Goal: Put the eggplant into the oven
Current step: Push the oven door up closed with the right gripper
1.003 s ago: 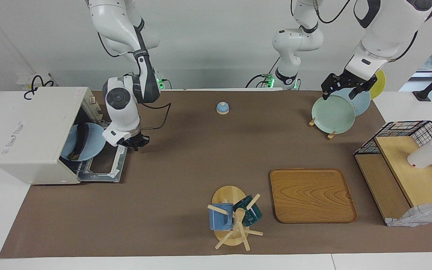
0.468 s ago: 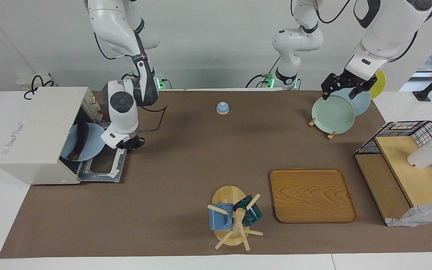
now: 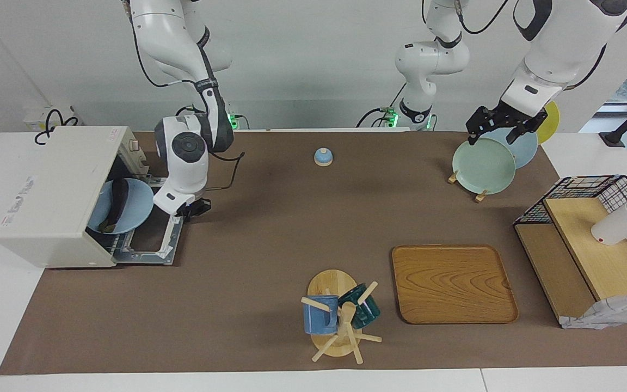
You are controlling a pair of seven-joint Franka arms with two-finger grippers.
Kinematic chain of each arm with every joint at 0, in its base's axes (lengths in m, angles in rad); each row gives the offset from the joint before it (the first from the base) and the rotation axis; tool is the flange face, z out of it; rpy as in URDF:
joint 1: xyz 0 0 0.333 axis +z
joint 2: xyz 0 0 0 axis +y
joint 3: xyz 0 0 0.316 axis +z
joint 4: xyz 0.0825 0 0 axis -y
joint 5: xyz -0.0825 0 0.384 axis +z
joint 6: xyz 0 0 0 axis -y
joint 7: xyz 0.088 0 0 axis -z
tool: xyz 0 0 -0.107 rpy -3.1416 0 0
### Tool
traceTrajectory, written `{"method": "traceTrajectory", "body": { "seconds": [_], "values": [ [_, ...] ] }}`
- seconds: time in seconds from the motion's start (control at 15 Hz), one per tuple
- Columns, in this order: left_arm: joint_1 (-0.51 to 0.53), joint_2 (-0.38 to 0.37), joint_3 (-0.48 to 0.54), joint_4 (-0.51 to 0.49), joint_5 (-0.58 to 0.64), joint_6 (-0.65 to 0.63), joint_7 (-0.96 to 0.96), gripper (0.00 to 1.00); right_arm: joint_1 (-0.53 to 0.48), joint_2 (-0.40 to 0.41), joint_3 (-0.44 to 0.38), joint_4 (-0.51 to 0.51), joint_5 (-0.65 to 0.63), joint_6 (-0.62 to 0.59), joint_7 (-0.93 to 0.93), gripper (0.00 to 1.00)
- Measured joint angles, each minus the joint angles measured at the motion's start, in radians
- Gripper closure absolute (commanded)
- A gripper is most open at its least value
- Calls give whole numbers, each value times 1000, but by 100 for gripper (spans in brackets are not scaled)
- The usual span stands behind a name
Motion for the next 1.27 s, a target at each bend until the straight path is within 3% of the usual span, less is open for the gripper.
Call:
{"method": "traceTrajectory", "body": {
  "seconds": [0.47,0.94,1.07,1.27],
  "values": [
    [0,0,0,0,0,0,0,0,-61,-64,-1,213,-8,-243,-312,100],
    [0,0,0,0,0,0,0,0,-192,-130,-30,252,-39,-271,-519,100],
    [0,0,0,0,0,0,0,0,-195,-139,-28,277,-5,-306,-533,100],
    [0,0,0,0,0,0,0,0,-188,-171,-12,384,158,-442,-536,95]
  ]
}}
